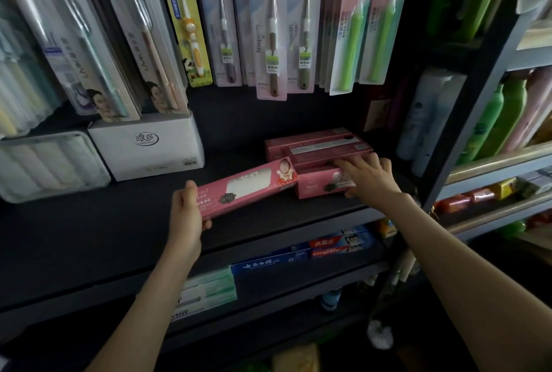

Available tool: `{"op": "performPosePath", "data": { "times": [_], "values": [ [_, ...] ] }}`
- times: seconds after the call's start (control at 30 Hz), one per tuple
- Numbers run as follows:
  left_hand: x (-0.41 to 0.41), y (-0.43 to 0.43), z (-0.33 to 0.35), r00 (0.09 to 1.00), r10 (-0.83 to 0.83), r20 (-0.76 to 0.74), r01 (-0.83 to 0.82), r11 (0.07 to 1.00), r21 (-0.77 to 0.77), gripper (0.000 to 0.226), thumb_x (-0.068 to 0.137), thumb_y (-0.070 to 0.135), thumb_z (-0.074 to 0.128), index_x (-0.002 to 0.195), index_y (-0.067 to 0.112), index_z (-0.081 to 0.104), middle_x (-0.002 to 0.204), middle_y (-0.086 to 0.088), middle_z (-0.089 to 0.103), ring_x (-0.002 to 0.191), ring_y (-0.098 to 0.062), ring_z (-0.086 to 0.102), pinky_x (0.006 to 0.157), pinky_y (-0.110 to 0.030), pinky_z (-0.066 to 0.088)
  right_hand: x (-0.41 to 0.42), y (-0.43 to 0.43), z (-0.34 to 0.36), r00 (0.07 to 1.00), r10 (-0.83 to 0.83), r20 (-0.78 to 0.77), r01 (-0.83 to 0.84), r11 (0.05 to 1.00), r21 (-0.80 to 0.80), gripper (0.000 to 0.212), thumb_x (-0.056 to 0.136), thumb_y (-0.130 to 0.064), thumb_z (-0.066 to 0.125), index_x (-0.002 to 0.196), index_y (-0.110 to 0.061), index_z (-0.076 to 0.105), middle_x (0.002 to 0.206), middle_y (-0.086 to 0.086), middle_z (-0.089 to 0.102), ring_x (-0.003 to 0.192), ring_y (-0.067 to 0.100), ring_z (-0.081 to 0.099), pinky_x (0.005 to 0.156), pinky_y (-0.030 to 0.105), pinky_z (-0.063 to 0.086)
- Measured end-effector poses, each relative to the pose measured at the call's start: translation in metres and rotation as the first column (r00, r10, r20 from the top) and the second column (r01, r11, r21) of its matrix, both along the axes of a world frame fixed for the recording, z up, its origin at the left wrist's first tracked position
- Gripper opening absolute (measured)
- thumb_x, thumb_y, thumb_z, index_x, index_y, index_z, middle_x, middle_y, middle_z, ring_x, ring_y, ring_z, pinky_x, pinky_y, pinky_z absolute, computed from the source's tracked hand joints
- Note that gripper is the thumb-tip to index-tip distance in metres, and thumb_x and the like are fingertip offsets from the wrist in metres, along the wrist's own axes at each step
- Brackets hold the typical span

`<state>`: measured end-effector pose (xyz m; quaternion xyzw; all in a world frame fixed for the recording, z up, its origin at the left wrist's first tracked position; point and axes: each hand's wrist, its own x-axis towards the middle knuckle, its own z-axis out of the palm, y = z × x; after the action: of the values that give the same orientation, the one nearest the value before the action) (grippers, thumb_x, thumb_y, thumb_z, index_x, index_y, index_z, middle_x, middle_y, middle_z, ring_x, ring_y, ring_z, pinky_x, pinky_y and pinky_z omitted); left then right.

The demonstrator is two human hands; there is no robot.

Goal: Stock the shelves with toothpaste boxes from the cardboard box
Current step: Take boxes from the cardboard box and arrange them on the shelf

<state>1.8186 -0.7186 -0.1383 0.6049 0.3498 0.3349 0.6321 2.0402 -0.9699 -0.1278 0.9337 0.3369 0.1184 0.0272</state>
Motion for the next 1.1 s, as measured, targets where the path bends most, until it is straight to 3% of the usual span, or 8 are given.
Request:
{"op": "performPosePath", "data": {
  "times": [0.27, 0.47, 0.57, 0.67, 0.73, 0.83, 0.97, 1.1],
  "values": [
    [0.006, -0.006, -0.007, 1.0, -0.024, -0.018, 0.025, 0.998, 0.053, 0.027, 0.099, 0.047, 0.038, 0.092, 0.022, 0.045, 0.084, -0.003, 0.056, 0.069, -0.016, 0.048, 0.055, -0.028, 0.038, 0.016, 0.005, -0.013, 0.999, 0.027, -0.035, -0.023, 0.993, 0.112, 0.072, 0.088, -0.001, 0.054, 0.15, -0.021, 0.021, 0.141, 0.005, 0.033, 0.126, 0.027, 0.033, 0.095, 0.038, 0.045],
    [0.006, -0.013, -0.008, 0.988, -0.149, -0.028, 0.151, 0.978, 0.146, 0.027, 0.1, 0.045, 0.036, 0.091, 0.021, 0.046, 0.083, -0.006, 0.057, 0.068, -0.017, 0.048, 0.059, -0.03, 0.04, 0.024, 0.007, -0.019, 0.991, 0.014, -0.131, 0.013, 0.978, 0.208, 0.061, 0.093, -0.009, 0.05, 0.148, -0.017, 0.025, 0.147, 0.006, 0.029, 0.134, 0.027, 0.026, 0.102, 0.04, 0.041],
    [0.013, -0.025, -0.008, 0.975, -0.223, -0.024, 0.223, 0.953, 0.204, 0.026, 0.1, 0.042, 0.036, 0.095, 0.019, 0.047, 0.082, -0.006, 0.056, 0.063, -0.015, 0.047, 0.058, -0.027, 0.042, 0.011, 0.003, -0.016, 0.975, 0.011, -0.223, 0.11, 0.846, 0.522, 0.053, 0.095, -0.017, 0.051, 0.144, -0.01, 0.033, 0.14, 0.01, 0.037, 0.131, 0.028, 0.032, 0.099, 0.039, 0.037],
    [0.022, -0.039, -0.004, 0.965, -0.26, 0.021, 0.245, 0.931, 0.27, 0.024, 0.101, 0.038, 0.036, 0.094, 0.019, 0.048, 0.078, -0.005, 0.056, 0.057, -0.011, 0.048, 0.05, -0.019, 0.041, -0.012, -0.004, -0.004, 0.948, 0.061, -0.314, 0.192, 0.677, 0.711, 0.026, 0.096, -0.026, 0.051, 0.11, -0.005, 0.056, 0.108, 0.011, 0.055, 0.099, 0.026, 0.053, 0.077, 0.033, 0.041],
    [0.026, -0.047, 0.0, 0.966, -0.248, 0.07, 0.219, 0.932, 0.289, 0.023, 0.101, 0.036, 0.036, 0.09, 0.021, 0.049, 0.075, -0.003, 0.056, 0.053, -0.006, 0.049, 0.045, -0.018, 0.039, -0.025, -0.01, -0.001, 0.855, 0.187, -0.483, 0.239, 0.684, 0.689, 0.024, 0.097, -0.029, 0.05, 0.095, -0.007, 0.06, 0.093, 0.007, 0.062, 0.08, 0.018, 0.055, 0.066, 0.027, 0.039],
    [0.03, -0.051, 0.001, 0.967, -0.211, 0.146, 0.169, 0.952, 0.256, 0.024, 0.102, 0.033, 0.036, 0.085, 0.021, 0.049, 0.071, -0.002, 0.056, 0.048, -0.004, 0.049, 0.041, -0.018, 0.036, -0.031, -0.017, -0.007, 0.82, 0.222, -0.528, 0.206, 0.745, 0.635, 0.026, 0.097, -0.026, 0.05, 0.116, -0.011, 0.062, 0.109, 0.005, 0.062, 0.098, 0.018, 0.055, 0.077, 0.025, 0.039],
    [0.037, -0.053, -0.002, 0.965, -0.229, 0.129, 0.192, 0.949, 0.249, 0.026, 0.103, 0.032, 0.036, 0.085, 0.019, 0.05, 0.071, -0.003, 0.055, 0.048, -0.004, 0.048, 0.039, -0.017, 0.034, -0.019, -0.025, -0.015, 0.924, 0.01, -0.381, 0.164, 0.892, 0.422, 0.07, 0.092, -0.008, 0.048, 0.152, -0.019, 0.014, 0.157, 0.008, 0.014, 0.143, 0.028, 0.011, 0.112, 0.041, 0.017],
    [0.036, -0.05, -0.005, 0.972, -0.217, 0.087, 0.189, 0.948, 0.256, 0.026, 0.103, 0.03, 0.037, 0.084, 0.017, 0.051, 0.069, -0.001, 0.055, 0.048, -0.006, 0.047, 0.039, -0.018, 0.034, -0.014, -0.018, -0.018, 0.931, 0.058, -0.36, 0.035, 0.968, 0.247, 0.086, 0.086, 0.0, 0.045, 0.152, -0.022, -0.006, 0.16, 0.0, -0.01, 0.146, 0.015, -0.013, 0.116, 0.031, -0.006]
  ]
}}
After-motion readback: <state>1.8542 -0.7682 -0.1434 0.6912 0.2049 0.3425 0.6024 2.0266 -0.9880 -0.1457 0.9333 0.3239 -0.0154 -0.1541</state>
